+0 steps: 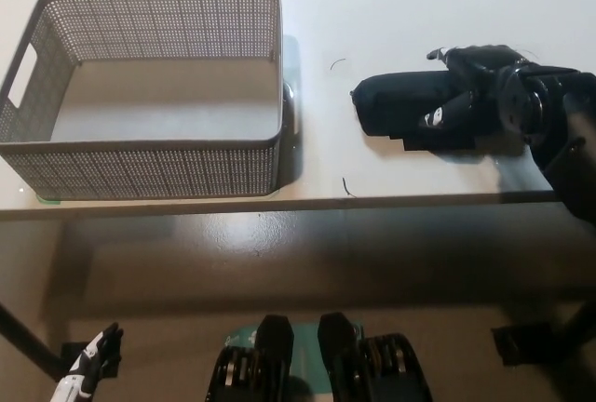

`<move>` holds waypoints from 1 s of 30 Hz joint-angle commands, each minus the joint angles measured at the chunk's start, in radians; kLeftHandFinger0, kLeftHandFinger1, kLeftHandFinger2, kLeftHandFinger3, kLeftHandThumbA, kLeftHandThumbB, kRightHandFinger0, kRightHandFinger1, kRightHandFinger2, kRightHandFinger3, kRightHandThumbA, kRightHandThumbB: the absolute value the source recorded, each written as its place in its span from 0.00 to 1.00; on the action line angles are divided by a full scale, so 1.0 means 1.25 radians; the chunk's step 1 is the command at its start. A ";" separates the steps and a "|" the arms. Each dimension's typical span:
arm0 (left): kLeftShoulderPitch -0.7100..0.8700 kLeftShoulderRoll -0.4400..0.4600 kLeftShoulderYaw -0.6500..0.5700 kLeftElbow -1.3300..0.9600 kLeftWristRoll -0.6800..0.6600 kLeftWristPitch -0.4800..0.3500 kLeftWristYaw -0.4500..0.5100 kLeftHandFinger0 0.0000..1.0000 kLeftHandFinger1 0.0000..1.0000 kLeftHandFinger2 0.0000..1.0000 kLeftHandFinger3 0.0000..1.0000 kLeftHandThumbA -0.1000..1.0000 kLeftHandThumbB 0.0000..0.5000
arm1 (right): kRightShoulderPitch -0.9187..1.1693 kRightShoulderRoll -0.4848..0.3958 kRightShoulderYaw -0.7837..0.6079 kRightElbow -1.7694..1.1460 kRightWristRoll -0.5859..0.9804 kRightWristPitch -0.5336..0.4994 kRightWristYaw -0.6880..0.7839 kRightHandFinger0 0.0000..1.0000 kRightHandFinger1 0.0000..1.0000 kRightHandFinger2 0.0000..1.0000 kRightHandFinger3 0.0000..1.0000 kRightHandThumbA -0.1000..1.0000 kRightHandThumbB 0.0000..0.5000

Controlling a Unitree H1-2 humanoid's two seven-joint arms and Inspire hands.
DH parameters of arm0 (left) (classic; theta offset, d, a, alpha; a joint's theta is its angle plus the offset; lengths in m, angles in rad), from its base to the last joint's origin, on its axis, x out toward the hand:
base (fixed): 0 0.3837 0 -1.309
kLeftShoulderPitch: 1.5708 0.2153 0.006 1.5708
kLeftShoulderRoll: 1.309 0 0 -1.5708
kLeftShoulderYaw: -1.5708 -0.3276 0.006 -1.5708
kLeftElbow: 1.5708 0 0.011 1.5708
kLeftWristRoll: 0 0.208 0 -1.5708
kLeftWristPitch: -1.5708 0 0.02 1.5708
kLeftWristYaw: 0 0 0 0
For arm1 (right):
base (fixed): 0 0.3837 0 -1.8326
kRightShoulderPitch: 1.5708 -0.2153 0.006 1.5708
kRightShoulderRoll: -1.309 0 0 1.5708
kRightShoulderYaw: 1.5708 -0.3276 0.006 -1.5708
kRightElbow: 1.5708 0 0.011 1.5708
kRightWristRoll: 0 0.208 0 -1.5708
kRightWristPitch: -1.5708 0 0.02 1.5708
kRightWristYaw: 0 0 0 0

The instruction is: Use the right hand to pick up the pencil case on the right hand side and put it into a grey container on the left side

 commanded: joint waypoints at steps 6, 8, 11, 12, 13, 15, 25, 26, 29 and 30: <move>0.000 0.022 -0.005 -0.013 0.009 -0.030 -0.011 1.00 1.00 1.00 0.97 1.00 0.67 | -0.086 -0.011 0.004 -0.002 -0.021 0.006 0.008 1.00 1.00 1.00 1.00 0.82 1.00; -0.002 0.024 -0.007 -0.015 0.010 -0.030 -0.013 1.00 1.00 1.00 0.97 1.00 0.69 | -0.094 -0.007 0.008 0.007 -0.023 0.007 0.006 1.00 1.00 1.00 1.00 0.81 1.00; -0.002 0.026 -0.009 -0.019 0.003 -0.030 -0.019 1.00 1.00 1.00 0.98 1.00 0.71 | -0.106 0.002 0.018 0.027 -0.031 0.010 0.000 1.00 1.00 1.00 1.00 0.80 1.00; -0.002 0.027 -0.009 -0.019 0.006 -0.030 -0.018 1.00 1.00 1.00 0.97 1.00 0.72 | -0.110 0.005 0.023 0.040 -0.036 0.012 -0.004 1.00 1.00 1.00 1.00 0.80 1.00; -0.004 0.026 -0.010 -0.019 0.007 -0.030 -0.018 1.00 1.00 1.00 0.97 1.00 0.71 | -0.113 0.007 0.026 0.049 -0.036 0.011 -0.008 1.00 1.00 1.00 1.00 0.80 1.00; -0.004 0.024 -0.013 -0.023 0.012 -0.030 -0.017 1.00 1.00 1.00 0.96 1.00 0.69 | -0.116 0.011 0.031 0.071 -0.038 0.009 -0.015 1.00 1.00 1.00 1.00 0.80 1.00; -0.012 0.023 -0.028 -0.031 0.031 -0.030 -0.013 1.00 1.00 1.00 0.93 1.00 0.72 | -0.128 0.058 0.057 0.244 -0.043 -0.023 -0.090 1.00 1.00 1.00 1.00 0.73 1.00; -0.012 0.023 -0.029 -0.032 0.031 -0.030 -0.013 1.00 1.00 1.00 0.93 1.00 0.72 | -0.129 0.059 0.059 0.253 -0.042 -0.026 -0.095 1.00 1.00 1.00 1.00 0.73 1.00; -0.019 0.026 -0.035 -0.031 0.049 -0.030 -0.004 1.00 1.00 0.98 0.89 1.00 0.70 | -0.131 0.079 0.078 0.318 -0.045 -0.044 -0.121 1.00 1.00 1.00 1.00 0.74 1.00; -0.021 0.026 -0.037 -0.030 0.049 -0.030 -0.005 1.00 1.00 0.98 0.89 1.00 0.72 | -0.130 0.088 0.080 0.345 -0.042 -0.051 -0.133 1.00 1.00 1.00 1.00 0.74 1.00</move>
